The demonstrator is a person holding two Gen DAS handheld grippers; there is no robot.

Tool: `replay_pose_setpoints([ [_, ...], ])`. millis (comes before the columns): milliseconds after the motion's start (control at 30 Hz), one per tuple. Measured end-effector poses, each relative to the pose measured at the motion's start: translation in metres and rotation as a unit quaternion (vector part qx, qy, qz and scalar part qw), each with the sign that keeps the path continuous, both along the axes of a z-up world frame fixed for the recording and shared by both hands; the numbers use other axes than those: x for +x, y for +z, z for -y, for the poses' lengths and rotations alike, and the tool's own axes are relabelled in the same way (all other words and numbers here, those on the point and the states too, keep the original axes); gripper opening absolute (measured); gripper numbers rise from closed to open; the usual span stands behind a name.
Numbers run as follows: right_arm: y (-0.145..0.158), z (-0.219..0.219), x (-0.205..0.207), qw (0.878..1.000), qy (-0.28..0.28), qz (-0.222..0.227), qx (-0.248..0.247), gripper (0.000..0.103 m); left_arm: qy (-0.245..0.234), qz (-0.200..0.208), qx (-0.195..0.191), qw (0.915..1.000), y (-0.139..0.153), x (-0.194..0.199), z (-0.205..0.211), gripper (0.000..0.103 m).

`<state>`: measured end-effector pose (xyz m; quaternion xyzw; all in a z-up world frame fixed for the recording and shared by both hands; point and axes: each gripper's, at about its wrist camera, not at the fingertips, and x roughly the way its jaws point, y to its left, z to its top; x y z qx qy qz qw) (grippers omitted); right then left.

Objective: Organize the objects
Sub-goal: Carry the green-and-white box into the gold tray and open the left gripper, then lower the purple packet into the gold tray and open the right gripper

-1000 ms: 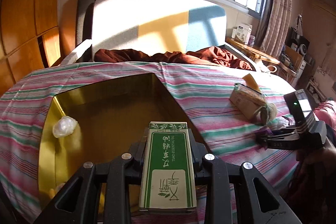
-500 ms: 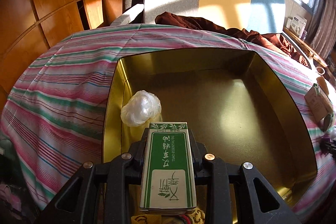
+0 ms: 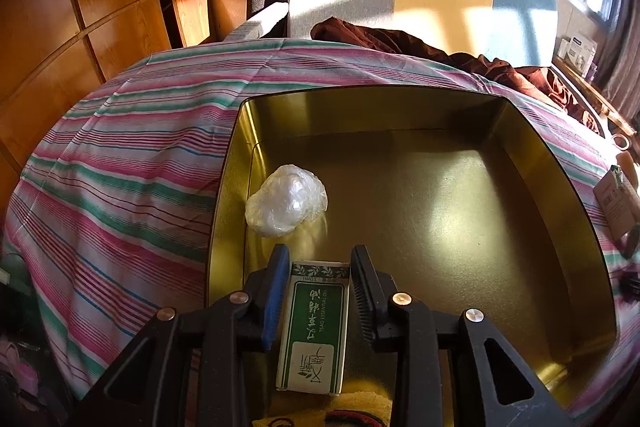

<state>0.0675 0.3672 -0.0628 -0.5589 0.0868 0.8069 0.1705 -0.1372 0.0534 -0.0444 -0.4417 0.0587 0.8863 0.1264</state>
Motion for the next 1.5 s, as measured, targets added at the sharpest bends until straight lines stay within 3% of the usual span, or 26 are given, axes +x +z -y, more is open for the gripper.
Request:
replay_pose_setpoints([
  [400, 0.0, -0.006, -0.002, 1.0, 0.003, 0.001, 0.001, 0.034, 0.013, -0.06, 0.046, 0.997, 0.037, 0.064, 0.018, 0.039],
  [633, 0.003, -0.002, -0.001, 1.0, 0.015, -0.007, -0.017, 0.033, 0.009, -0.07, 0.05, 0.9963, 0.043, 0.096, 0.024, 0.042],
  [733, 0.011, 0.003, -0.002, 0.998, 0.023, -0.027, -0.052, 0.033, 0.009, -0.067, 0.05, 0.9964, 0.039, 0.102, 0.028, 0.043],
  [900, 0.042, 0.026, -0.006, 0.993, 0.062, -0.079, -0.058, 0.033, 0.018, -0.059, 0.055, 0.9966, 0.033, 0.106, 0.036, 0.043],
  [1033, 0.069, 0.087, -0.023, 0.985, 0.095, -0.132, -0.054, 0.033, 0.031, -0.057, 0.064, 0.9958, 0.033, 0.106, 0.047, 0.051],
  [1167, 0.089, 0.142, -0.042, 0.976, 0.138, -0.155, -0.071, 0.033, 0.045, -0.06, 0.069, 0.9948, 0.035, 0.107, 0.06, 0.051],
  [1500, 0.049, 0.242, -0.097, 0.956, 0.244, -0.113, -0.117, 0.033, 0.073, -0.062, 0.076, 0.9925, 0.038, 0.103, 0.084, 0.054],
])
